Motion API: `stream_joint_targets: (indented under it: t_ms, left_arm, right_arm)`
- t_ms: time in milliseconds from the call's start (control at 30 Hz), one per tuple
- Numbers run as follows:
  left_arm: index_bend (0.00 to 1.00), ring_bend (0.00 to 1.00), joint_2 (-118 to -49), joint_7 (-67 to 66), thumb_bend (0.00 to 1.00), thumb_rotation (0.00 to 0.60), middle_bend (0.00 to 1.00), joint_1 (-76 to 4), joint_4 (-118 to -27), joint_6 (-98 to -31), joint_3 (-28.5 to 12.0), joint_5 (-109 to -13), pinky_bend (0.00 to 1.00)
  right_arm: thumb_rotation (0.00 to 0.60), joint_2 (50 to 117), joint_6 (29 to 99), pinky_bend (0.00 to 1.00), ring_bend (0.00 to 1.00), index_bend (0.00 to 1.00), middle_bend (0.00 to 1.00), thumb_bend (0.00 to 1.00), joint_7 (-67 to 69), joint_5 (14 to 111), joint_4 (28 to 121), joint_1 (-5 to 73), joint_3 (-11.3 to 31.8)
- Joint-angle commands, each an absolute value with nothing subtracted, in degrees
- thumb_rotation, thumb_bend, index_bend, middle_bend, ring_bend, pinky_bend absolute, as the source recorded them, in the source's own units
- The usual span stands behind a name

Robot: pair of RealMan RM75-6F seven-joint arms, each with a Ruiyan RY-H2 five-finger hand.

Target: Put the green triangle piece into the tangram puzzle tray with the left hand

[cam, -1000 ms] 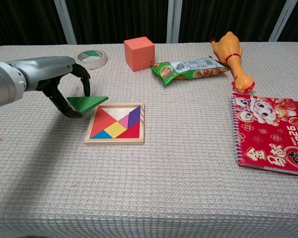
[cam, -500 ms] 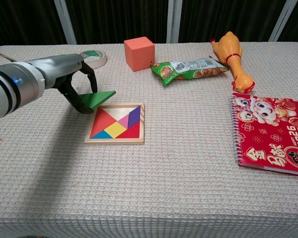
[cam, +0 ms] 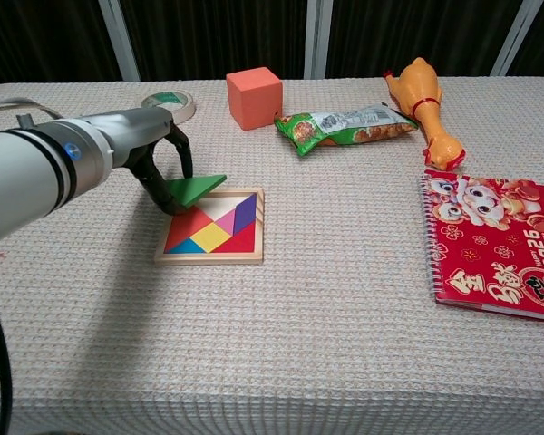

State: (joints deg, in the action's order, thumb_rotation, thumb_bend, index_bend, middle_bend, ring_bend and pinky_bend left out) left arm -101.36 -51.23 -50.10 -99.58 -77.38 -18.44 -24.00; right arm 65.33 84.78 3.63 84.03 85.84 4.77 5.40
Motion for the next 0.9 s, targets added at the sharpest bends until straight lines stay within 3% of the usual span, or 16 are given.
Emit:
stream_joint_targets:
  t_ms: [33, 900]
  left_arm:
    - [0.55, 0.00, -101.9, -51.4, 0.33, 0.600, 0.14, -50.4, -99.1, -77.3, -18.4, -23.6, 0.03]
    - [0.56, 0.00, -105.2, -53.4, 0.33, 0.600, 0.15, -53.3, -95.1, -77.0, -19.1, -21.1, 0.02]
  right_arm:
    - [0.600, 65.3, 84.7, 0.00, 0.00, 0.00, 0.00, 0.37, 3.9, 83.9, 85.6, 4.7, 5.4]
    - [0.600, 65.6, 84.8, 0.00, 0.00, 0.00, 0.00, 0.37, 6.5, 83.6, 83.7, 4.5, 5.6]
